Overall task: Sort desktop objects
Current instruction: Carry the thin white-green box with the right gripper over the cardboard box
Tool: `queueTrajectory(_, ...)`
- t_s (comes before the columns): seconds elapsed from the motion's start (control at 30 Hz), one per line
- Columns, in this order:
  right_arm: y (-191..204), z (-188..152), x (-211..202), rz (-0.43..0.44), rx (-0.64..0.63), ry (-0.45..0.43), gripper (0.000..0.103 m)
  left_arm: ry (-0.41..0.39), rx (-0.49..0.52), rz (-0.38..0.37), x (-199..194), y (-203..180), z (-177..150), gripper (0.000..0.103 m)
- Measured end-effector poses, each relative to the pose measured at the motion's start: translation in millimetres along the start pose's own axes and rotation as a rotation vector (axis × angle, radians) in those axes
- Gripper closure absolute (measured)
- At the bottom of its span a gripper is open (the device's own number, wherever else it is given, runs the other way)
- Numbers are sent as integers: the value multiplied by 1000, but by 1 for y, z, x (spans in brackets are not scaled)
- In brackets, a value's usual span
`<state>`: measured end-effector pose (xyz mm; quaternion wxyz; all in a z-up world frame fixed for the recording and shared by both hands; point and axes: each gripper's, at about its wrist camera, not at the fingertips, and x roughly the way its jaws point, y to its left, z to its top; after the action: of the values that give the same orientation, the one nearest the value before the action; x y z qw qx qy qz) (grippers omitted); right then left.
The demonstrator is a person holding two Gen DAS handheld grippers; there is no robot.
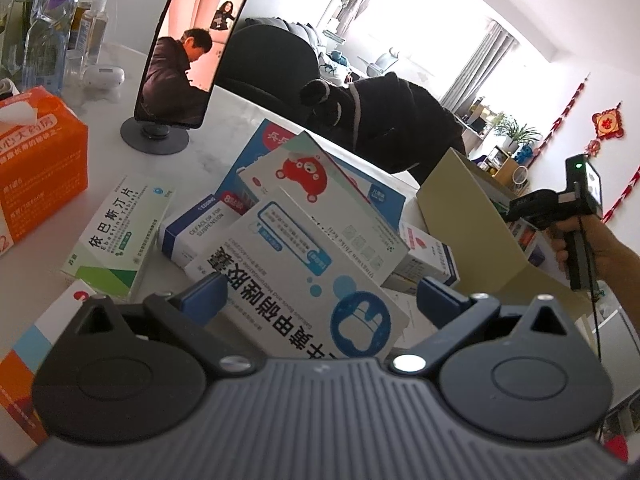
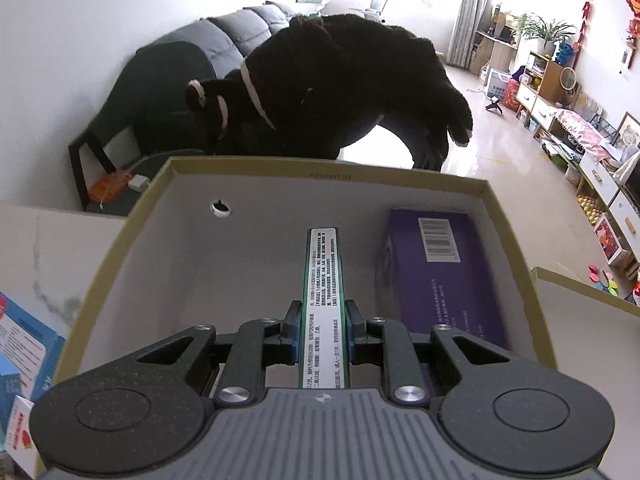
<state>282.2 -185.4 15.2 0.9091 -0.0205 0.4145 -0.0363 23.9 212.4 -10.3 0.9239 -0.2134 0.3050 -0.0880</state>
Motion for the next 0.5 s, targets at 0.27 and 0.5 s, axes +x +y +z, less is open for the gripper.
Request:
queueTrajectory(0.27,5,1,11,-18,-41,53,79,1,-1,1,0,1,0,1)
queueTrajectory(0.5,23,0,8,-45,-238,85,57,5,-9,1,1,4,0,1)
